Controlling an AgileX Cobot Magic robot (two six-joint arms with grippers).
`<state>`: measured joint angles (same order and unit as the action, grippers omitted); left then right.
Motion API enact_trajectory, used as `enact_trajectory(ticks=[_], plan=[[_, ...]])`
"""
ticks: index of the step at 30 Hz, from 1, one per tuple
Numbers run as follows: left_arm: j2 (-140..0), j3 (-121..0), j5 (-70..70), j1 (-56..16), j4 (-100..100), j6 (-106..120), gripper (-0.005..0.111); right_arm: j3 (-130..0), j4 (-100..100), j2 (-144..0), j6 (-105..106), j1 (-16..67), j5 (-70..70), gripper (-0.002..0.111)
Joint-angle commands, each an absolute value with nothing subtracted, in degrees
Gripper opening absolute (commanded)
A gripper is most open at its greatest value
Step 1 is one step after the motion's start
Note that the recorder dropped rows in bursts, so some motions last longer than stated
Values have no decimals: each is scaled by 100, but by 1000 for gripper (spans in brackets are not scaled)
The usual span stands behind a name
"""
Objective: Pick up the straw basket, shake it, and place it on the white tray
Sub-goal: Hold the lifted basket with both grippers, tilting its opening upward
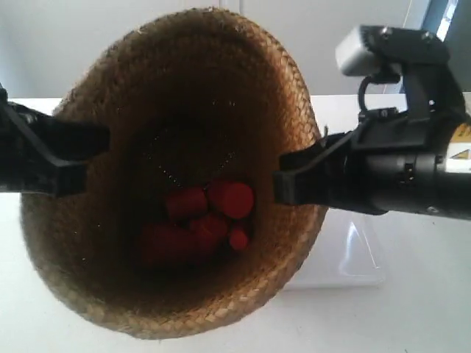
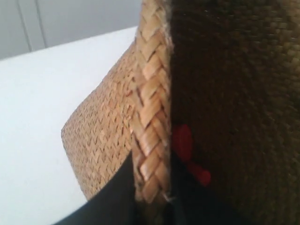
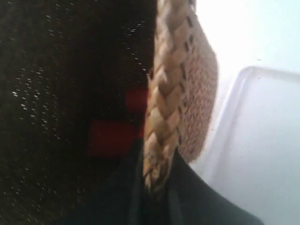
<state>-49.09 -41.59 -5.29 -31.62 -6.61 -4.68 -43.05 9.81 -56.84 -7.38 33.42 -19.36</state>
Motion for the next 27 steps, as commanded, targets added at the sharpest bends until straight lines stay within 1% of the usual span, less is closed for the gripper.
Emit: enact_trajectory(ticks=[1,2,3,4,5,6,7,9,10,12,15,16,18,21,22,24,25,27], plan=[[-4723,-4083,162,-3315,-435,134,0,-4359,103,-5646,-897,3639,-1055,0],[-4996,-3946,285,-3186,-447,134,0,-4285,-325,-6029,-1220,3445,-1042,0],[-5246,-3992,154,-3066,-695,-71,0,-4390,-376,-6406,-1612,3303,-1347,0],[-5207,-4127,0,-3103,-771,-199,0,-4514,-177,-6405,-1754,3351,-1723,0],[-4827,-4425,-267,-3287,-761,-123,0,-4683,-40,-6028,-1657,3598,-1945,0],[-4531,-4534,-253,-3431,-659,152,0,-4672,-143,-5582,-1657,3905,-1486,0],[-4479,-4503,-174,-3429,-542,374,0,-4618,-340,-5446,-1657,3951,-1237,0],[-4687,-4302,0,-3252,-514,565,0,-4440,-969,-5618,-1823,3774,-892,0],[-4903,-4198,34,-3117,-554,495,0,-4403,-1127,-5799,-1950,3620,-950,0],[-5145,-4246,-216,-2891,-594,44,0,-4484,-1203,-6219,-2035,3304,-1416,0],[-4822,-4583,-762,-3001,-594,-268,0,-4894,-853,-5927,-2236,3469,-2327,0],[-4617,-4673,-830,-3085,-594,-268,0,-4938,-840,-5654,-2227,3635,-2291,0],[-4382,-4676,-670,-3170,-413,-215,0,-4918,-958,-5234,-2227,3886,-1726,0],[-4666,-4266,-70,-2944,-130,-173,0,-4639,-1900,-5478,-2706,3724,-1354,0],[-4920,-4149,67,-2798,-174,-209,0,-4573,-2168,-5695,-2913,3620,-1428,0],[-5132,-4244,-189,-2626,-461,-693,0,-4688,-2267,-6104,-3276,3483,-2082,0],[-5085,-4379,-451,-2690,-502,-799,0,-4806,-1998,-6090,-3374,3533,-2445,0],[-4732,-4578,-748,-2889,-502,-707,0,-4964,-1692,-5646,-3166,3837,-2474,0]])
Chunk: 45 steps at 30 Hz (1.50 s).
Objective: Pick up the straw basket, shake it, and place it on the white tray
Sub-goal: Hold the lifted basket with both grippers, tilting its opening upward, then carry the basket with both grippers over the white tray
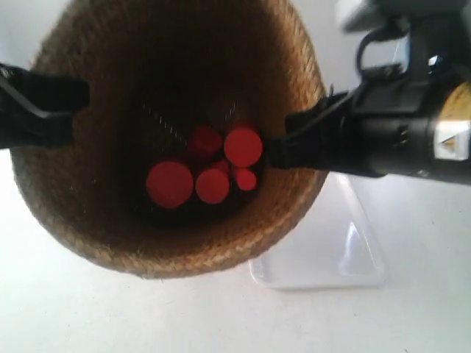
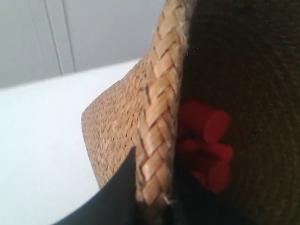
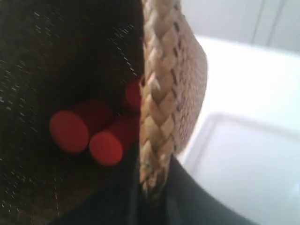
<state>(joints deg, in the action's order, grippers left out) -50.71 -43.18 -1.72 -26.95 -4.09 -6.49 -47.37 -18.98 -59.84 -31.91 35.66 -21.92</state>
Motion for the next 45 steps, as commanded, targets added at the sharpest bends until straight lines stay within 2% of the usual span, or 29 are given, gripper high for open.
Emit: enact_trajectory(ticks=[1,4,7,10,13,15,18,19,22,24,26,28,30,33,35,37,40,42,45], plan=[[-4556,-4602,-719,-3002,-502,-548,0,-4962,-1725,-5449,-3100,3976,-2237,0],[-4468,-4400,-328,-3019,-195,-128,0,-4765,-2429,-5258,-3316,4090,-1517,0],[-5031,-4079,0,-2792,-239,-199,0,-4672,-3491,-5909,-4293,3753,-1964,0],[-4879,-4340,-472,-2884,-568,-641,0,-4910,-2643,-5873,-4243,3911,-2365,0],[-4344,-4491,-505,-3104,-528,-501,0,-4936,-2214,-5251,-3825,4365,-1796,0],[-4251,-4346,-269,-3106,-302,-183,0,-4789,-2943,-5178,-3908,4460,-1668,0],[-4826,-4001,223,-2819,-287,-191,0,-4569,-4919,-5794,-5501,4168,-2374,0],[-4969,-4058,0,-2756,-375,-422,0,-4602,-4988,-5941,-5784,4140,-2616,0],[-4695,-4440,-911,-2957,-480,-651,0,-4867,-3561,-5730,-5087,4383,-2765,0],[-4403,-4505,-872,-3136,-466,-474,0,-4845,-3171,-5367,-4623,4637,-2146,0],[-4321,-4339,-430,-3136,-178,-152,0,-4709,-3732,-5348,-4681,4693,-1799,0],[-4676,-4052,145,-2875,-127,-139,0,-4588,-5037,-5732,-5535,4502,-2152,0],[-5064,-4024,0,-2691,-276,-326,0,-4639,-5307,-6199,-6065,4352,-2708,0],[-4806,-4430,-1234,-2867,-515,-571,0,-4970,-3459,-5912,-4901,4623,-2781,0],[-4413,-4577,-1359,-3116,-513,-423,0,-5012,-2971,-5518,-4258,4883,-2210,0],[-4241,-4494,-868,-3174,-248,-229,0,-4907,-3485,-5395,-4323,4957,-1758,0],[-4696,-4139,-75,-2884,-45,-335,0,-4783,-5182,-5991,-5721,4626,-2673,0],[-4862,-4252,-598,-2798,-273,-639,0,-4964,-4894,-6238,-5810,4596,-3382,0],[-4505,-4693,-1667,-3009,-341,-508,0,-5246,-4002,-5744,-4952,4964,-3081,0]])
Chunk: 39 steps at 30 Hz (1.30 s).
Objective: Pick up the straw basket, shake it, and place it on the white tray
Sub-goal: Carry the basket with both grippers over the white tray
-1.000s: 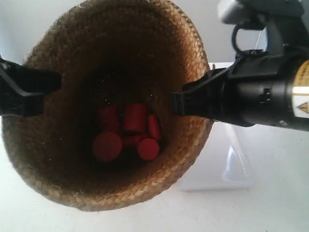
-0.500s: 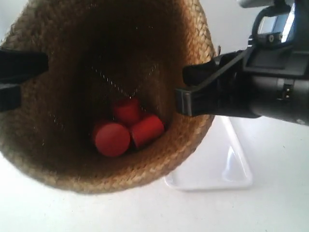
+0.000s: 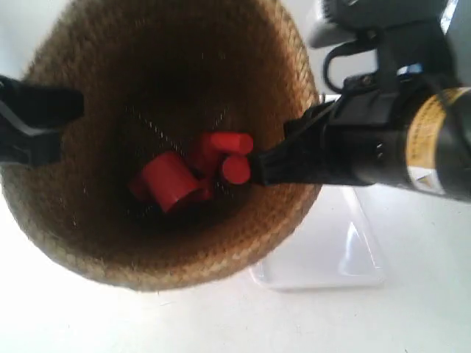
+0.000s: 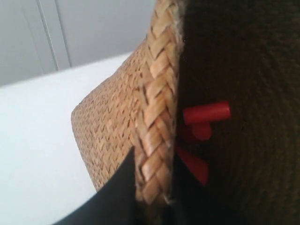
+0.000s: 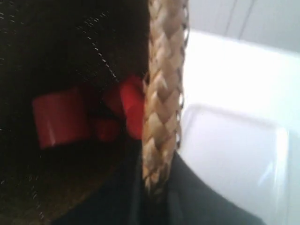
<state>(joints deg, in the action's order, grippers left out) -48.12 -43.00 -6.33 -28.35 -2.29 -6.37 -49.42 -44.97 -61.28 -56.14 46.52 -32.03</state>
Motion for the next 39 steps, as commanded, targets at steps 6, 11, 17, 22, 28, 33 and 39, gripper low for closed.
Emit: enact_trajectory(ticks=[6,11,17,22,28,33,39], plan=[[-4695,-4159,-389,-2851,340,-511,0,-5065,-6124,-5939,-6443,4930,-3436,0],[-4502,-4684,-1097,-3121,-62,-1022,0,-5329,-4591,-5767,-5562,5200,-3349,0],[-4582,-4393,-447,-3149,555,-651,0,-4836,-6545,-5984,-6913,5273,-3595,0],[-4475,-4789,-1344,-3168,171,-987,0,-4968,-5353,-5868,-6482,5491,-2973,0],[-4387,-4490,-1067,-3013,1005,-810,0,-4699,-7054,-5950,-7547,5555,-3780,0],[-4357,-4706,-1447,-3063,533,-1052,0,-5083,-5658,-5881,-6705,5706,-3026,0],[-4356,-4391,-659,-3028,1128,-986,0,-4947,-6944,-6131,-7492,5652,-3653,0]])
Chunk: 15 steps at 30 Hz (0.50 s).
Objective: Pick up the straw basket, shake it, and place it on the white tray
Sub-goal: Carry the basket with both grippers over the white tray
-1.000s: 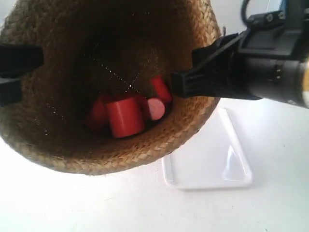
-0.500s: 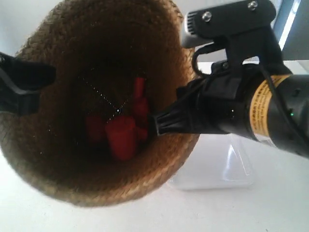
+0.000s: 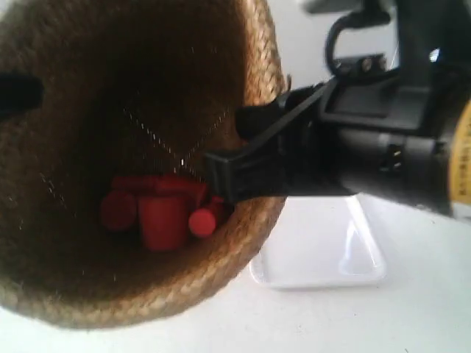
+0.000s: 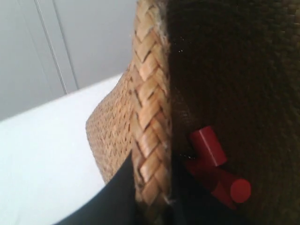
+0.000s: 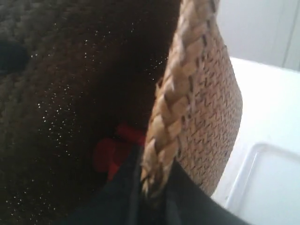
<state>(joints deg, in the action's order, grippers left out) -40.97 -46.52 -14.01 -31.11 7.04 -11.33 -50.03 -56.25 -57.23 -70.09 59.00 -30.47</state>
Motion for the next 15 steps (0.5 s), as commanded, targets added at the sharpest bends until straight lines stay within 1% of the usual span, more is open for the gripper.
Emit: enact_trajectory(ticks=[1,3,6,8,9,11,12,14,15], plan=[[-4588,-4338,-661,-2940,1115,-1020,0,-4929,-7045,-6372,-7556,5483,-3749,0],[-4735,-4468,-1026,-2938,918,-1177,0,-5096,-6247,-6484,-7256,5435,-3546,0],[-4251,-4816,-1374,-3221,638,-1188,0,-5325,-4811,-5994,-6217,5815,-2810,0],[-3999,-4774,-1110,-3277,820,-1162,0,-5262,-5025,-5792,-6184,6049,-2507,0],[-3997,-4679,-988,-3252,982,-1162,0,-5212,-5457,-5865,-6287,6060,-2701,0],[-4391,-4402,-764,-3087,1302,-1218,0,-5111,-6677,-6299,-7009,5859,-3722,0],[-4642,-4338,-809,-2996,1350,-1218,0,-5083,-6968,-6550,-7295,5717,-4084,0],[-4807,-4472,-1321,-2988,1108,-1398,0,-5218,-6500,-6685,-7118,5600,-4122,0],[-4695,-4607,-1507,-3069,809,-1410,0,-5371,-5784,-6549,-6654,5691,-3832,0]])
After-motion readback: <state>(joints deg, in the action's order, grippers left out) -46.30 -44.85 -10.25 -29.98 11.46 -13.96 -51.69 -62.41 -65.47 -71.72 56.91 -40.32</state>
